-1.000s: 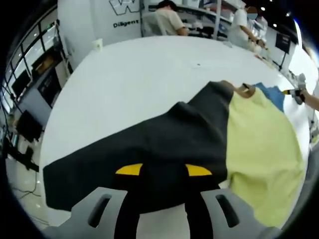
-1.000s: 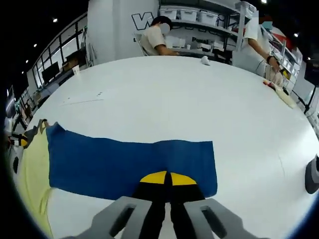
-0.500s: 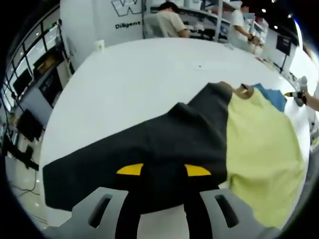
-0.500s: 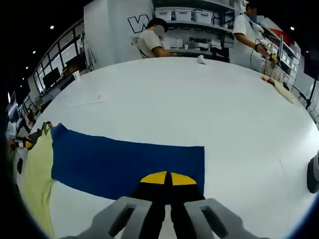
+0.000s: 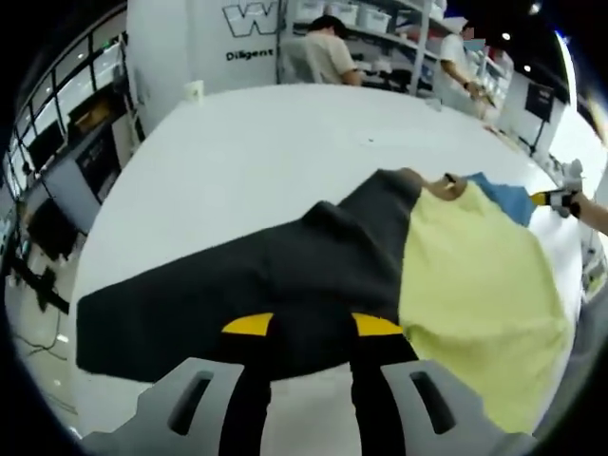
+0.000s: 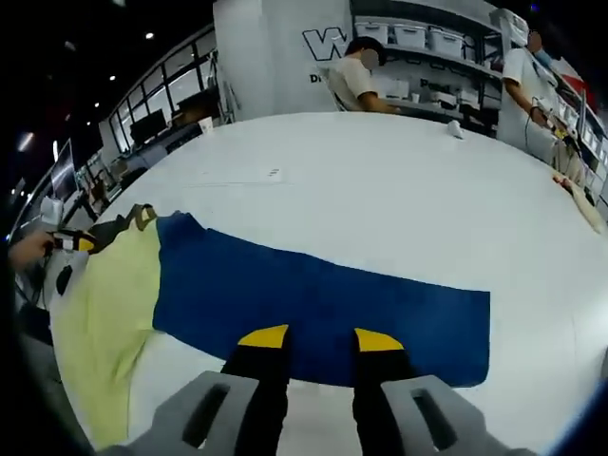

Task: Fold the garment on the visible template until the final outline fits inside the template.

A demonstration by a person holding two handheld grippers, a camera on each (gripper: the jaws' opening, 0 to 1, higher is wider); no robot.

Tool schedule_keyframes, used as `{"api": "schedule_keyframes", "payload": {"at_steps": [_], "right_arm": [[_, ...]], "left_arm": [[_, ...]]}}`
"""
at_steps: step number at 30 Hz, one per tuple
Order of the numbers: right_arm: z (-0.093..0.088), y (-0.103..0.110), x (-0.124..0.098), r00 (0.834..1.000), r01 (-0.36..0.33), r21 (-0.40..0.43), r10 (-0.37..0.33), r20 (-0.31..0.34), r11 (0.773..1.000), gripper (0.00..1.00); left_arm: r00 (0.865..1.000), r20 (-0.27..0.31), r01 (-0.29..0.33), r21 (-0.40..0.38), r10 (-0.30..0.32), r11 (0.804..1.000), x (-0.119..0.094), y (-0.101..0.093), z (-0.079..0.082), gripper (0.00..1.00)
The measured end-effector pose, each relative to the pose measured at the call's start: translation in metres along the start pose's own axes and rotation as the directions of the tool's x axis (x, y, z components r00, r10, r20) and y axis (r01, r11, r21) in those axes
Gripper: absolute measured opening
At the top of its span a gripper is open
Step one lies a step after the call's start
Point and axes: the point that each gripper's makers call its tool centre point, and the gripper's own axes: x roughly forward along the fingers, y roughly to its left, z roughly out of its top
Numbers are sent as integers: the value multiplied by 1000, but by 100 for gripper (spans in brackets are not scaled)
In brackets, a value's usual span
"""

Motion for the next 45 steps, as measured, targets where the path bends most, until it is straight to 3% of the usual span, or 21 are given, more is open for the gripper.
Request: {"api": "schedule_keyframes", "payload": {"at_steps": [2,4,5,6,8,9,14,15,16,17,23,26,28,30,31,33,34,38,41,43,45], "right_arm": [[3,-11,14,999,31,6,-31,24,1000,19],[6,-3,-5,992,6,-10,-5,126,1000,19],[1,3,-10,992,21,-28,-17,122,999,19],[-8,-7,3,1000,-8,28,8,8,1000,19],[-9,-8,6,999,-23,12,24,-33,1000,19],[-1,-14,-2,996,49,62,-54,70,997,19],[-1,-62,-5,989,83,219,-108,105,972,19],[-14,-79,-20,971,194,232,-220,90,953,19],[-18,-80,-18,984,130,268,-158,83,954,19],[-19,-84,-23,982,154,194,-171,77,969,19],[-1,-12,-14,992,-34,125,18,122,992,18],[6,20,-12,990,-65,70,55,129,995,18],[1,45,-20,987,-108,35,103,122,994,17],[2,59,-26,983,-135,22,132,128,991,17],[5,64,-27,982,-143,5,141,127,990,17],[22,83,-25,975,-179,-40,183,130,983,17],[44,98,-25,965,-214,-86,224,136,973,16],[95,136,-20,949,-249,-204,281,142,947,16],[110,166,-2,936,-301,-271,338,102,915,15],[109,191,21,924,-355,-314,381,24,881,14],[113,208,34,915,-380,-346,403,-8,858,13]], "left_arm": [[1000,-3,-7,-2,7,1000,0,0,0,31],[999,-35,-28,-14,27,1000,-1,-2,3,33],[999,-38,-27,-21,26,999,1,3,2,34],[999,-27,-27,-20,27,999,1,2,1,34],[999,-15,-31,-28,31,999,0,0,1,33],[999,-9,-41,-49,41,998,1,1,3,32],[999,-5,-52,-63,52,997,1,0,1,33],[998,1,-56,-64,56,996,0,-2,0,33],[998,6,-58,-69,58,996,0,-1,0,31],[998,10,-59,-70,60,996,0,-2,-1,29],[998,15,-62,-79,64,995,1,-2,-1,27],[997,19,-67,-98,70,993,1,-1,-2,27],[997,64,-41,-119,49,992,-8,-13,-1,27],[996,84,2,-125,9,992,-40,-31,-11,27],[996,87,19,-131,-7,991,-57,-45,-18,26],[995,55,92,-110,-87,990,-82,-84,-58,26],[989,10,150,-116,-150,982,-91,-102,-82,26],[970,18,240,-201,-241,950,-117,-143,-121,22],[951,5,301,-233,-308,925,-128,-172,-141,20],[944,4,323,-234,-331,917,-128,-184,-148,19],[946,4,316,-249,-325,916,-123,-186,-151,18]]}}
